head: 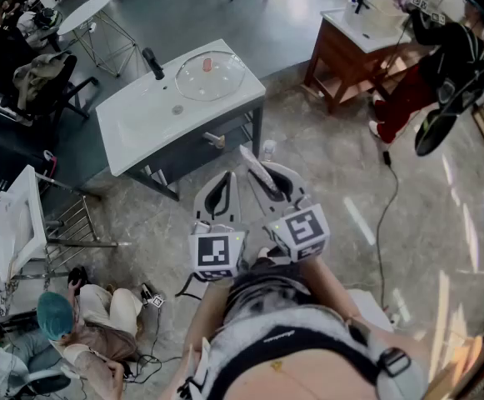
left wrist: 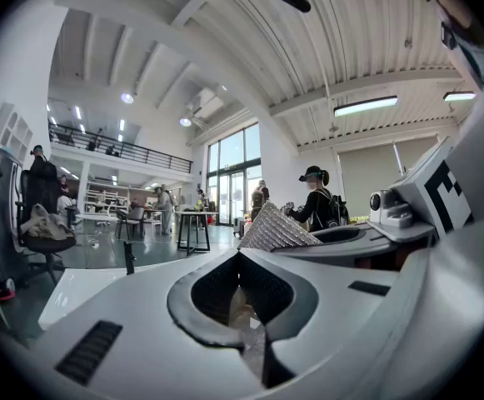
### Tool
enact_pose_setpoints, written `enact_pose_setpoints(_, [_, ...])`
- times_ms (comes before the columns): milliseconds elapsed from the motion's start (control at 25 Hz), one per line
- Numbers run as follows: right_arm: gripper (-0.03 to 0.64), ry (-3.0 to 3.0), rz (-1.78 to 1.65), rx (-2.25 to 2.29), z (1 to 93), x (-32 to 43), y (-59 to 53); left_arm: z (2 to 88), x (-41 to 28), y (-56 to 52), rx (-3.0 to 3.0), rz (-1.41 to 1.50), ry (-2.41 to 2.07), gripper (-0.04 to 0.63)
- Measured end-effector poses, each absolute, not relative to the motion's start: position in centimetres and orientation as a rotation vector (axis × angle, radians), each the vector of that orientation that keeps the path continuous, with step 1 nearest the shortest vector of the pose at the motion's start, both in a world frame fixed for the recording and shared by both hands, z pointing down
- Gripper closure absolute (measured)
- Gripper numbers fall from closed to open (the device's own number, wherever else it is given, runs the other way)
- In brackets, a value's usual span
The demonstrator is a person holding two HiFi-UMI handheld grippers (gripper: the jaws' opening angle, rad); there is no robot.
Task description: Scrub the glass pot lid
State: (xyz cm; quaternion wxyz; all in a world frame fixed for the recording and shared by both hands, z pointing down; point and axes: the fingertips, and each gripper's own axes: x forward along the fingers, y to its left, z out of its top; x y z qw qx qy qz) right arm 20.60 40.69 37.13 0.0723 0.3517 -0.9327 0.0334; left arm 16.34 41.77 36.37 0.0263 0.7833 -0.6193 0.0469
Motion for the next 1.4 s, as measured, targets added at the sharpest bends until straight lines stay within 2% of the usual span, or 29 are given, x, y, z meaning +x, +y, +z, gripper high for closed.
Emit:
enact_pose_setpoints(520, [0.532, -2.873, 0.096, 1.083, 37.4, 21.7, 36.7, 36.0, 14.9, 38.7, 2.361, 0.008, -1.951, 0.595])
enact_pose_setpoints(1040, [0.532, -2.851, 0.072, 1.187, 37.1, 15.0, 26.2, 36.3, 8.1, 27.2, 2.445, -0.031, -1.843, 0.594])
enact_pose_setpoints(1400, [0.532, -2.821, 0.055, 1.238, 37.9, 10.5, 22.5, 37.2, 3.3, 23.5, 2.460, -0.016, -1.782, 0.594])
